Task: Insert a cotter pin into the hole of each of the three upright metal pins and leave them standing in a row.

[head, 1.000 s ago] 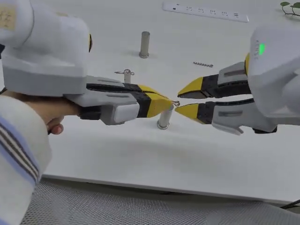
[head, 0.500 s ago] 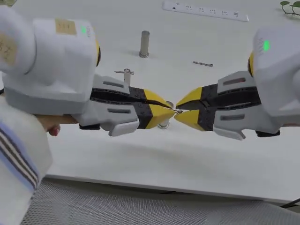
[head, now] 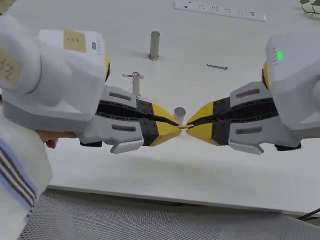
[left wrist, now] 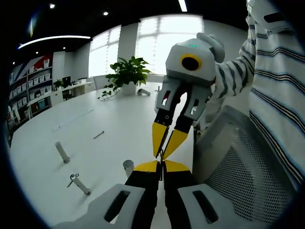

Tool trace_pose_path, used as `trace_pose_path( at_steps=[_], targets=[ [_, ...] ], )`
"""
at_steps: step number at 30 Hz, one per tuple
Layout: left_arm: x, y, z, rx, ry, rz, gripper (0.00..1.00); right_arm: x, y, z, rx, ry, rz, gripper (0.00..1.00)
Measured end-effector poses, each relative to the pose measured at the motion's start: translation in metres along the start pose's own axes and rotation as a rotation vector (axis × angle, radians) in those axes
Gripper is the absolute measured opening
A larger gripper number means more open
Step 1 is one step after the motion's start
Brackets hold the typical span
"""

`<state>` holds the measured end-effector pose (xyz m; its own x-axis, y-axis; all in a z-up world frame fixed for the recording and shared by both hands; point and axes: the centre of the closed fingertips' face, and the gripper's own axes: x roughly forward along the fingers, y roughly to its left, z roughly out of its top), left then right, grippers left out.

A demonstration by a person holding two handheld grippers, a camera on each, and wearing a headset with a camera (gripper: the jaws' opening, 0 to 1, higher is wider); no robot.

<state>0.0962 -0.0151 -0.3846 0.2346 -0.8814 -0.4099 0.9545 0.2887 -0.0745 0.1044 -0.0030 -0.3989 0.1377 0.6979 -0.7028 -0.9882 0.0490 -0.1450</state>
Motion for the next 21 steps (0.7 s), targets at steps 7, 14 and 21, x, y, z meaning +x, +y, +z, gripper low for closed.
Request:
trace_pose_path(
  at_steps=[7, 14, 21],
  targets=[
    [0.000, 0.000, -0.003, -0.010, 0.022, -0.026, 0.00, -0.002, 0.004, -0.003, -0.011, 0.005, 0.011, 0.00],
    [0.003, 0.008, -0.014, -0.003, 0.062, 0.002, 0.05, 0.000, 0.004, -0.013, -0.031, 0.030, 0.008, 0.00],
    [0.002, 0.023, -0.023, -0.020, 0.083, 0.032, 0.14, -0.007, -0.008, -0.024, -0.002, 0.045, -0.022, 0.00]
  ],
)
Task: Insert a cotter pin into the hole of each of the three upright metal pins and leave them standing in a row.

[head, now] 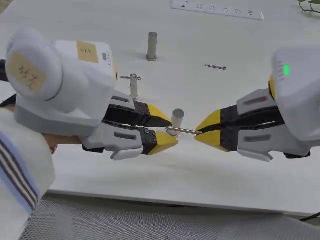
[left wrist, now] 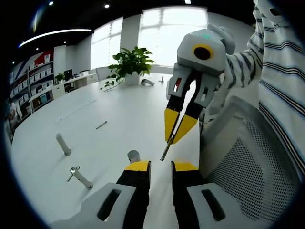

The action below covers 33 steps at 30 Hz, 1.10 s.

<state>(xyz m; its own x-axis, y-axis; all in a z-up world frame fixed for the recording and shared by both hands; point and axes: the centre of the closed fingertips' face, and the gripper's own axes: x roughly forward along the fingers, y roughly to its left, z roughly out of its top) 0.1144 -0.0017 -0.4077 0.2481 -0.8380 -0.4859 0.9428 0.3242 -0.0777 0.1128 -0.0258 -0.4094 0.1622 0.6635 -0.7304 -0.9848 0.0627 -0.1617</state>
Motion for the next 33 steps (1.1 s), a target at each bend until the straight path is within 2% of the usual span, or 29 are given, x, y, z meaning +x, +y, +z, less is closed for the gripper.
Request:
trace_pose_path(
  at_steps=[7, 11, 18, 24, 33],
  targets=[
    [-0.002, 0.021, -0.008, -0.010, 0.028, 0.041, 0.18, -0.004, -0.018, -0.025, 0.036, 0.065, -0.053, 0.00],
    [0.000, 0.031, -0.010, -0.006, 0.046, 0.059, 0.19, -0.003, -0.026, -0.037, 0.047, 0.093, -0.068, 0.00],
    [0.007, 0.044, -0.009, 0.010, 0.073, 0.066, 0.20, 0.004, -0.033, -0.042, 0.053, 0.103, -0.075, 0.00],
    [0.017, 0.045, -0.009, 0.029, 0.094, 0.046, 0.19, 0.012, -0.036, -0.047, 0.058, 0.110, -0.063, 0.00],
    [0.024, 0.048, -0.011, 0.043, 0.114, 0.034, 0.17, 0.015, -0.038, -0.045, 0.066, 0.101, -0.055, 0.00]
  ],
)
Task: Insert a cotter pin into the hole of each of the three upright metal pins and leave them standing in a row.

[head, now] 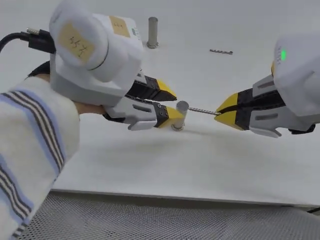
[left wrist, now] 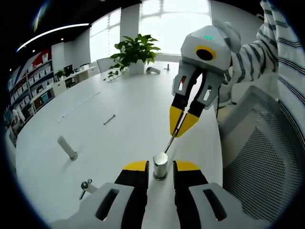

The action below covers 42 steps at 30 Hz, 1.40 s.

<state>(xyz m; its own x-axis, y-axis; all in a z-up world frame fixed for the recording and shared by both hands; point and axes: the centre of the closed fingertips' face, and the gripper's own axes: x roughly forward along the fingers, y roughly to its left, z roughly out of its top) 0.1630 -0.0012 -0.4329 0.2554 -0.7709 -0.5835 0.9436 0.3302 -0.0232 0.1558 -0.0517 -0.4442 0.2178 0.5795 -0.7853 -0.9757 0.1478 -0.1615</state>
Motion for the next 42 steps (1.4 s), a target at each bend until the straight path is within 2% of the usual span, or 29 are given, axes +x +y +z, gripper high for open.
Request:
trace_pose_path(
  at_steps=[9, 14, 16, 26, 33, 42],
  targets=[
    [0.004, -0.002, 0.004, 0.014, -0.006, -0.018, 0.10, 0.003, 0.003, 0.000, -0.002, 0.000, 0.018, 0.00],
    [0.004, -0.002, 0.003, 0.024, 0.000, -0.022, 0.09, 0.004, 0.002, 0.003, 0.002, -0.008, 0.014, 0.00],
    [0.004, -0.003, 0.003, 0.045, 0.007, -0.021, 0.09, 0.005, 0.001, 0.005, -0.001, -0.012, 0.012, 0.00],
    [0.003, -0.004, 0.003, 0.006, 0.015, -0.019, 0.09, 0.017, -0.001, 0.011, 0.008, -0.010, 0.012, 0.00],
    [0.004, -0.003, 0.002, 0.013, 0.018, -0.020, 0.09, 0.026, -0.003, 0.019, -0.006, -0.032, 0.020, 0.00],
    [0.006, -0.002, 0.003, 0.026, 0.027, -0.030, 0.09, 0.027, 0.000, 0.025, -0.023, -0.051, 0.045, 0.00]
  ],
)
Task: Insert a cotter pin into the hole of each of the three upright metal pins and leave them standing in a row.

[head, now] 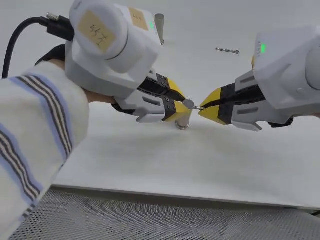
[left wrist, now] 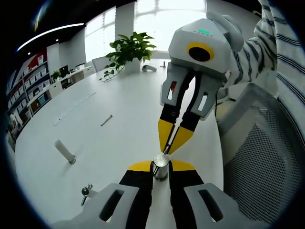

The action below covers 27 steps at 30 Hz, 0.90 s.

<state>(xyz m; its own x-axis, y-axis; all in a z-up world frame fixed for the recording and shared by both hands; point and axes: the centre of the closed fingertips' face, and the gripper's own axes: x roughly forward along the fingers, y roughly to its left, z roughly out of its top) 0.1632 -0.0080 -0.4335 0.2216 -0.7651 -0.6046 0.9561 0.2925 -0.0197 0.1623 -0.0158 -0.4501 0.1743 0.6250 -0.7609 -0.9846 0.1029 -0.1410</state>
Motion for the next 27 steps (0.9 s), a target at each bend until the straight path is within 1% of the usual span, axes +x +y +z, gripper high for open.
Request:
trace_pose_path(
  at_steps=[4, 10, 12, 17, 19, 20, 22, 24, 25, 27],
  targets=[
    [0.000, 0.000, 0.001, -0.007, -0.003, -0.003, 0.09, 0.002, 0.000, 0.003, -0.001, -0.009, 0.008, 0.00],
    [0.000, 0.001, 0.000, -0.008, -0.004, -0.006, 0.09, 0.005, 0.000, 0.010, -0.033, -0.014, 0.016, 0.00],
    [-0.001, 0.002, 0.000, -0.014, -0.003, -0.003, 0.09, 0.004, 0.001, 0.009, -0.039, -0.008, 0.015, 0.00],
    [0.000, 0.002, 0.000, -0.006, -0.006, -0.002, 0.09, 0.003, 0.002, 0.008, -0.027, -0.017, 0.017, 0.00],
    [0.000, 0.004, 0.000, -0.032, -0.011, -0.002, 0.09, 0.003, 0.002, 0.009, -0.025, -0.019, 0.012, 0.00],
    [0.000, 0.004, -0.001, -0.032, -0.012, -0.006, 0.09, 0.003, 0.002, 0.009, -0.028, -0.020, 0.011, 0.00],
    [-0.001, 0.003, -0.001, -0.019, -0.012, -0.010, 0.09, 0.002, 0.003, 0.009, -0.037, -0.023, 0.009, 0.00],
    [-0.001, 0.002, 0.000, 0.008, -0.011, -0.010, 0.09, 0.002, 0.003, 0.010, -0.040, -0.025, 0.000, 0.00],
    [0.000, 0.001, 0.000, 0.007, -0.008, -0.009, 0.09, 0.002, 0.002, 0.010, -0.042, -0.028, -0.019, 0.02],
    [0.000, 0.001, -0.004, 0.002, 0.005, -0.007, 0.13, 0.002, 0.003, 0.013, -0.032, -0.049, -0.020, 0.08]
  ],
)
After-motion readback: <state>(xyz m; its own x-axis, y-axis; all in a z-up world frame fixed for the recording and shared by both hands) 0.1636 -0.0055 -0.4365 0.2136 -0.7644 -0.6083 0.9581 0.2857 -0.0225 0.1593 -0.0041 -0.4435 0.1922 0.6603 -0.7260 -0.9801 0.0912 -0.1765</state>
